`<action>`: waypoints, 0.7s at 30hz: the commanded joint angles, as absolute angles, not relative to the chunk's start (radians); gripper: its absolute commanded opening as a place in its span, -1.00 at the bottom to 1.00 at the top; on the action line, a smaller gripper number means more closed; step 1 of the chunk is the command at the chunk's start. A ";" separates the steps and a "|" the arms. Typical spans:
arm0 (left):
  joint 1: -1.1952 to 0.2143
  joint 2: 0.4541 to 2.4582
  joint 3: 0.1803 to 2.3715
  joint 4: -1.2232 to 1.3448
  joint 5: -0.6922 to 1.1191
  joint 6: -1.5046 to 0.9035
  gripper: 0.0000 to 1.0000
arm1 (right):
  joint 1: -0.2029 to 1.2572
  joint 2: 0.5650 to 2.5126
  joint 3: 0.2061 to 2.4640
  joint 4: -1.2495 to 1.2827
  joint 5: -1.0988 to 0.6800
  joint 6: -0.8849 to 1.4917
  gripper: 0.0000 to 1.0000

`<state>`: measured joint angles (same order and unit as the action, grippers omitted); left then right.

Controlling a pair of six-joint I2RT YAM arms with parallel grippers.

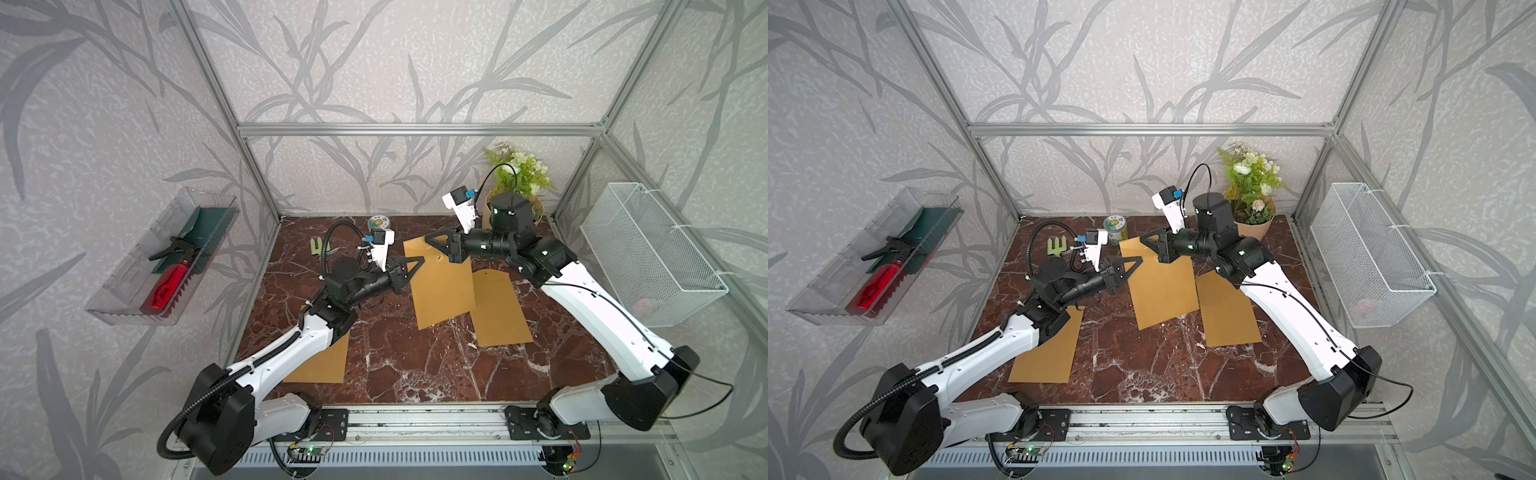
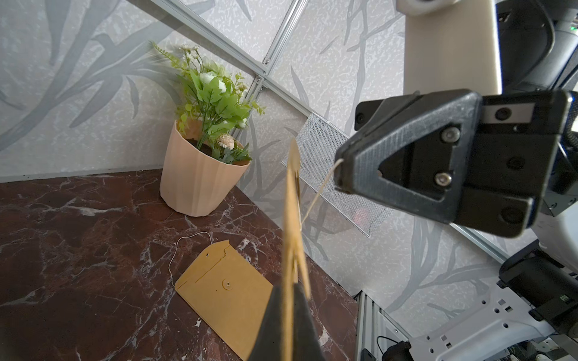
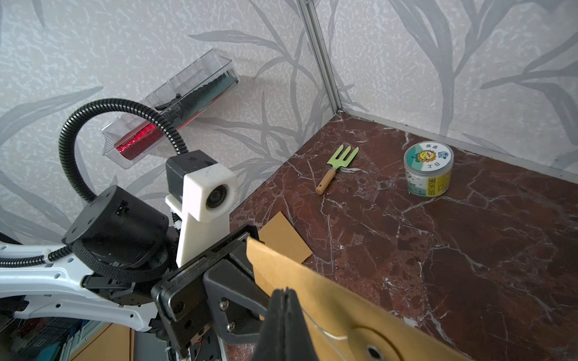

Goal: Open the file bag

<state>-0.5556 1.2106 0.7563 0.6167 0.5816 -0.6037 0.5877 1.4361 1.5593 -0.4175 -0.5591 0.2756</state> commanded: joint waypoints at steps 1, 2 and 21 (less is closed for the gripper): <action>-0.560 1.212 0.780 0.666 0.594 -0.612 -1.00 | 0.606 1.447 1.595 -0.412 -0.558 0.261 -1.00; -0.560 1.212 0.780 0.667 0.592 -0.613 -1.00 | 0.611 1.449 1.595 -0.411 -0.558 0.261 -1.00; -0.558 1.219 0.791 0.694 0.550 -0.620 -1.00 | 0.673 1.471 1.607 -0.399 -0.552 0.263 -1.00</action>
